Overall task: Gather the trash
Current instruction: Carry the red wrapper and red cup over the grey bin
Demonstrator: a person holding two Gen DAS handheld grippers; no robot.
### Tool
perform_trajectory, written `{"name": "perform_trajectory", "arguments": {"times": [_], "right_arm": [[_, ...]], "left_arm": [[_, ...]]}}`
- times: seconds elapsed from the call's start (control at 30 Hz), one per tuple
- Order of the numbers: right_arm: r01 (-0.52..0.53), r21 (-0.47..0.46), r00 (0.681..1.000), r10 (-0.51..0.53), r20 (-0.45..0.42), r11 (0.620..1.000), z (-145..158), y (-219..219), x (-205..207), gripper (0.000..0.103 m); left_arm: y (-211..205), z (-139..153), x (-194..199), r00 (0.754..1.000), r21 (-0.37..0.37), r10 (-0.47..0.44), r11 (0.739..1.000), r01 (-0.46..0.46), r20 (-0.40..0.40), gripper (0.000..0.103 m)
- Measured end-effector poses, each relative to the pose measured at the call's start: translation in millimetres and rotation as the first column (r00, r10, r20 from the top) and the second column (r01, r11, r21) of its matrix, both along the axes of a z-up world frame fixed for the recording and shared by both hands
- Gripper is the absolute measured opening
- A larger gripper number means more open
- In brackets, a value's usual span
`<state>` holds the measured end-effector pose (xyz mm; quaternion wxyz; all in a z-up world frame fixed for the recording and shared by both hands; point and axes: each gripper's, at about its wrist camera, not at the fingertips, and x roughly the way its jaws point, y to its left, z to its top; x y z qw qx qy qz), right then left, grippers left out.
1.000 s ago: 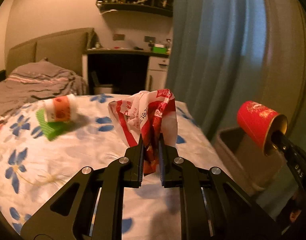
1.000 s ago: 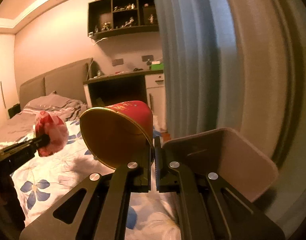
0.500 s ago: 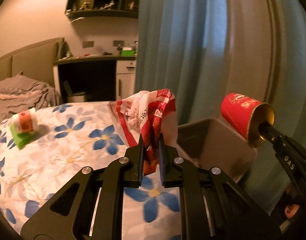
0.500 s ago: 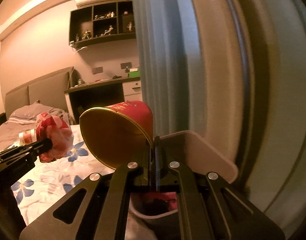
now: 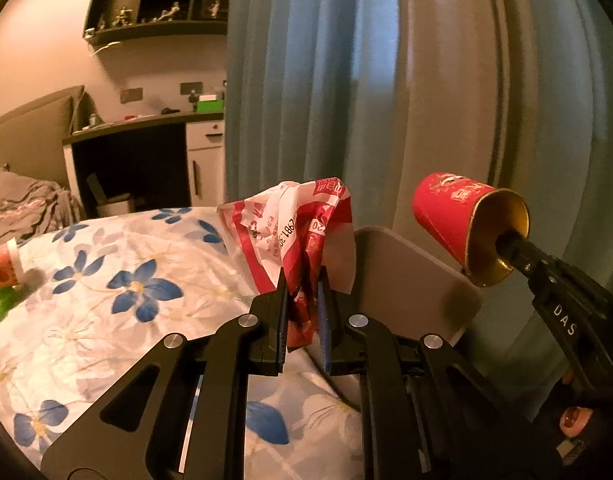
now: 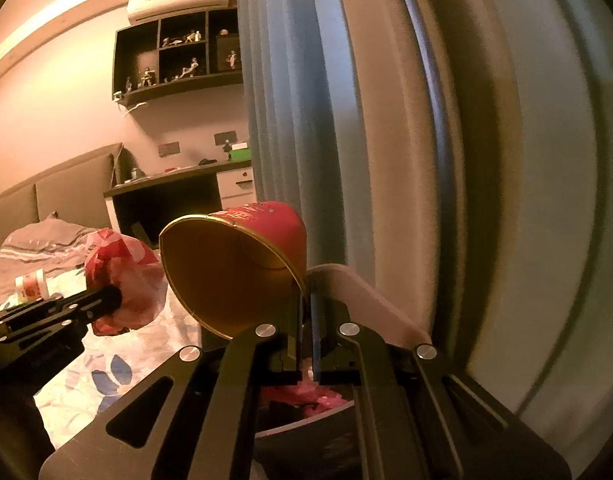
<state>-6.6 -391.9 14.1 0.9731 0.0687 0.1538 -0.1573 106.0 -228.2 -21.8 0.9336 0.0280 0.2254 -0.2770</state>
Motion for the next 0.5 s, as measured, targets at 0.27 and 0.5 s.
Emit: {"name": "perform_trajectory", "arguments": {"times": [0.27,0.5], "right_arm": [[0.017,0.009,1.000,-0.017,-0.004,1.000,0.0,-6.0,5.0,0.004],[0.028,0.017,1.000,-0.028,-0.006,0.999,-2.3,-10.0,7.9,0.004]], "left_arm": [[-22.3,-7.8,7.7,0.999,-0.001,-0.046,0.999,0.046,-0.018,0.012],[-39.2,-16.5,17.6,0.995,0.001,-0.081,0.997,0.081,-0.050,0.012]]}}
